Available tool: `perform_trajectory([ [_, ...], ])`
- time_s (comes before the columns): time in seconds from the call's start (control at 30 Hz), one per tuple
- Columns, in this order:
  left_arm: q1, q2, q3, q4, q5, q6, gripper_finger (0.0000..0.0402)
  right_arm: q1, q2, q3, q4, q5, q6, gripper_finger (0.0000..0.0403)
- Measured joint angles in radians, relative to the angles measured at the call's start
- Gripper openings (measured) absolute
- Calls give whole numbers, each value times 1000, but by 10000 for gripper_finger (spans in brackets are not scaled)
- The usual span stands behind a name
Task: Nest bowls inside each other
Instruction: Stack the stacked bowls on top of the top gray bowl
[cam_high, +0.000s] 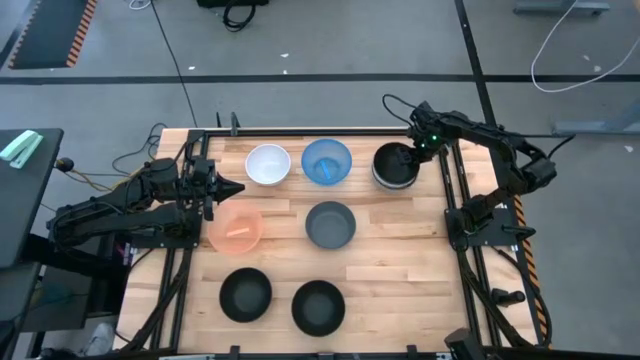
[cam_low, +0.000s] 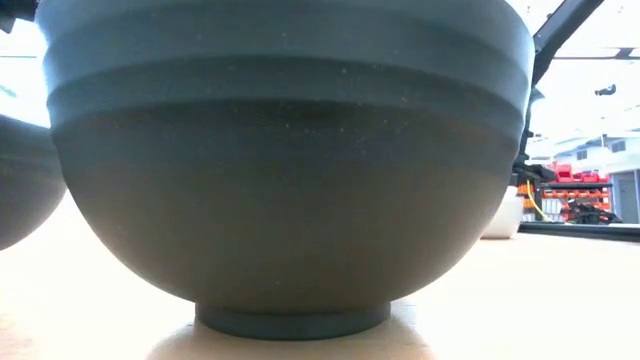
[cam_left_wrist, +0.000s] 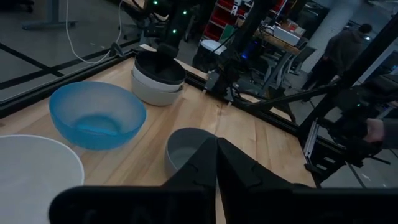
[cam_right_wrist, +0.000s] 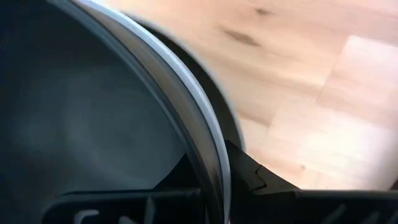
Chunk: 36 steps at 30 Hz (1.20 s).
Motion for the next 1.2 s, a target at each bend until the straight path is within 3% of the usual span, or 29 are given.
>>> perform_trajectory([
  [0.4,0,0,0,0,0,-2,24,1,4,-2,-39,28,24,31],
  [0.7,0,0,0,0,0,-2,13,1,3,-1,-60,53,53,117],
  [0.93,0,0,0,0,0,-2,24,33,-18,-1,-65,64,59,120],
  [1.2,0,0,0,0,0,-1,11,40,-151,-1,-72,79,100,120],
])
